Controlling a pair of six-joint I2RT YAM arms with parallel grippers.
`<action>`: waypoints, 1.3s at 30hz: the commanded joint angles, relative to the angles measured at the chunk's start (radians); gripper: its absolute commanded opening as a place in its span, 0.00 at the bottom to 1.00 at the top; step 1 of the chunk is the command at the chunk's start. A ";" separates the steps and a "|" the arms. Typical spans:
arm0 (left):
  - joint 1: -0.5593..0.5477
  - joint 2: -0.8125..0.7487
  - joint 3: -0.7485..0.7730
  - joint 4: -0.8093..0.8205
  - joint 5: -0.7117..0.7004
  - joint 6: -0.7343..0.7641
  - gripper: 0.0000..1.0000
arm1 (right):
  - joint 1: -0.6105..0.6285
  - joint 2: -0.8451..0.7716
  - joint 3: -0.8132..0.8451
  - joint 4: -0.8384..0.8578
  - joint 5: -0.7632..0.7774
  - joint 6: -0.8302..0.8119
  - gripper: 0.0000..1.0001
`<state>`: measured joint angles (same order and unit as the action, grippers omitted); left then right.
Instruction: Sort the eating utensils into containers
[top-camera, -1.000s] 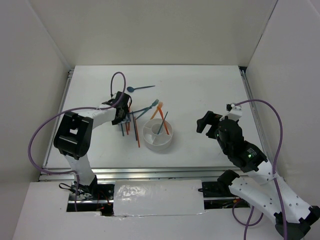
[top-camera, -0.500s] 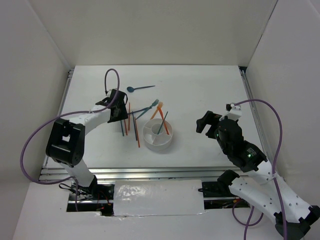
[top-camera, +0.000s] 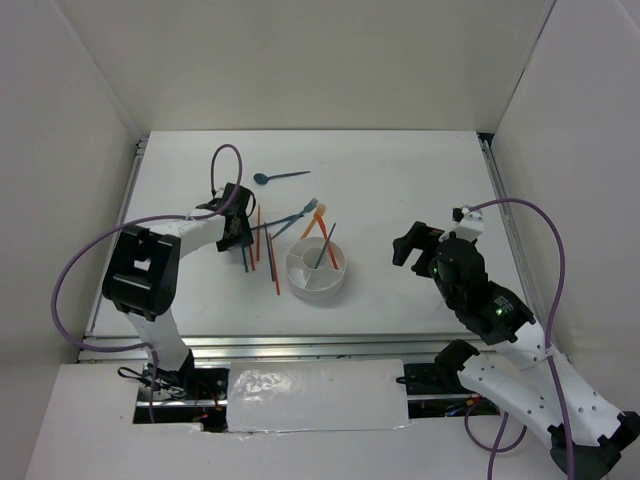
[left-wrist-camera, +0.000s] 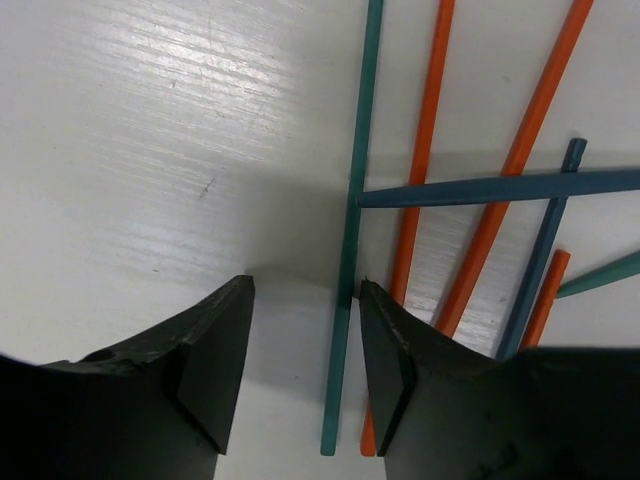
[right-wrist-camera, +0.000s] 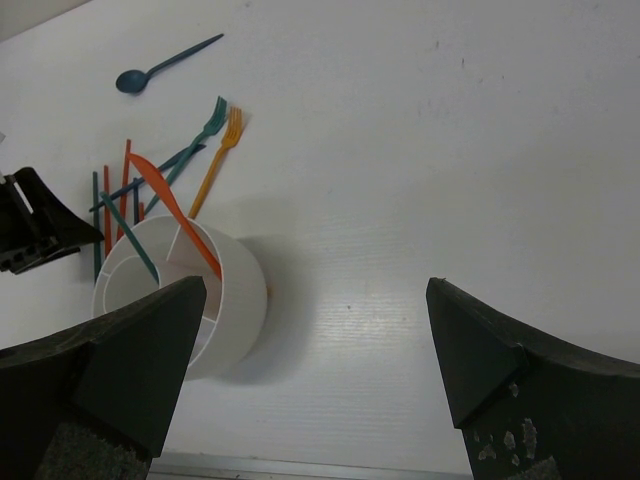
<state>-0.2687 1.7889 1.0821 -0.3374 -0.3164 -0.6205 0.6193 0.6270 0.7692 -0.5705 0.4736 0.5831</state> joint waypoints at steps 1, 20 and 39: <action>0.005 0.029 -0.007 -0.002 -0.010 -0.025 0.57 | 0.007 -0.003 0.015 0.031 0.007 0.001 1.00; 0.037 -0.121 0.082 -0.130 -0.119 -0.024 0.00 | 0.007 -0.018 0.022 0.018 0.014 0.001 1.00; -0.220 -0.502 -0.068 0.656 0.611 0.298 0.00 | 0.011 -0.061 0.027 -0.014 0.033 0.009 1.00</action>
<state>-0.4641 1.2572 1.0344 0.1276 0.1661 -0.3695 0.6239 0.5861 0.7692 -0.5755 0.4778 0.5861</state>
